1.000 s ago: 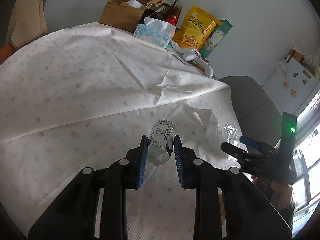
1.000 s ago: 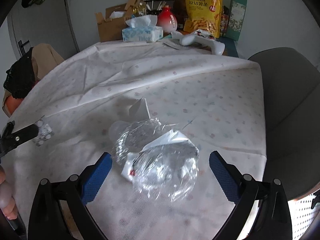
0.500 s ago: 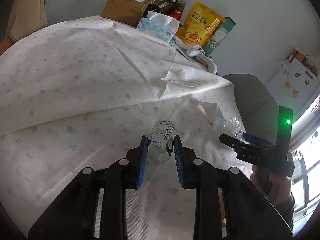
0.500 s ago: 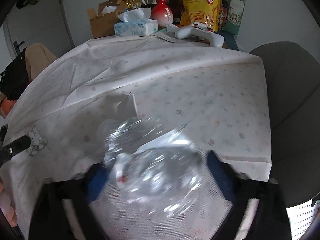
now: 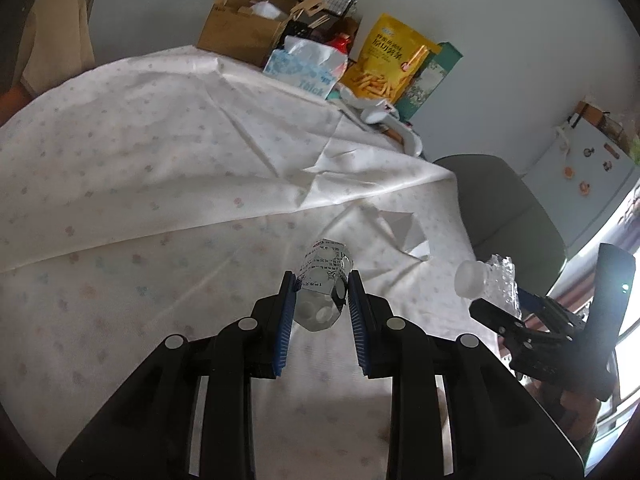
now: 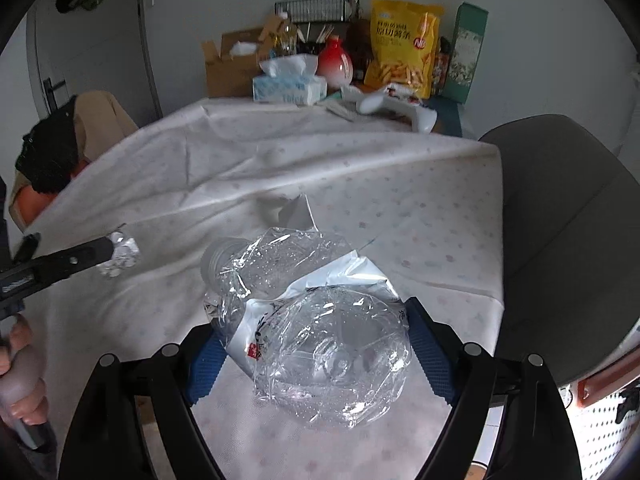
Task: Collect trash
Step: 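Carry the bottle and blister pack in both grippers to the bin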
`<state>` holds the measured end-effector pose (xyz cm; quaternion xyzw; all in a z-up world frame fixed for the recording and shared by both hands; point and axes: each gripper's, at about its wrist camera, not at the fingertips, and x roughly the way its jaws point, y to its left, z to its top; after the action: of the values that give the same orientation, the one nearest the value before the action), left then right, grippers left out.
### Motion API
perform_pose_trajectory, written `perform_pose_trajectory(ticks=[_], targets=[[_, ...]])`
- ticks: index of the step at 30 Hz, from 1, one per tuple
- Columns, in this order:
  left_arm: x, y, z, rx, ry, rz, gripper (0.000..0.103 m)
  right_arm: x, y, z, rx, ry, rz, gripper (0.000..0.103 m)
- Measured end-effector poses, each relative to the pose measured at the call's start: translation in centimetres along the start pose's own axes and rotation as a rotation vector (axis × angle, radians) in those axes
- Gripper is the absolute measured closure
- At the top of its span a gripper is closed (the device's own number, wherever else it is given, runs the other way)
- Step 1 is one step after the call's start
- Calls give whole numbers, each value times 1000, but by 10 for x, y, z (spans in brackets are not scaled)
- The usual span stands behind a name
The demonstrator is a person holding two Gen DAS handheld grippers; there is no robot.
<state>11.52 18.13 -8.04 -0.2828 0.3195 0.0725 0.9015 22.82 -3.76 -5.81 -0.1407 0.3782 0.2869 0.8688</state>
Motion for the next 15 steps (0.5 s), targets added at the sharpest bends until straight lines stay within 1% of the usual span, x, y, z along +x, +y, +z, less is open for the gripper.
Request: perform_pose_trajectory(ticks=[4,8,15], targets=[[-6,-13,-1,23,-9,-19,77,-24,-5,-2,12,-33,-26,22],[-7,-27,-4,35,-8,-38,77,-46,-18,-7,58,-57,-35,22],[-9,-62,-13,86,-1,-91,77,-75,-52,-34,190,-74,-58,22]])
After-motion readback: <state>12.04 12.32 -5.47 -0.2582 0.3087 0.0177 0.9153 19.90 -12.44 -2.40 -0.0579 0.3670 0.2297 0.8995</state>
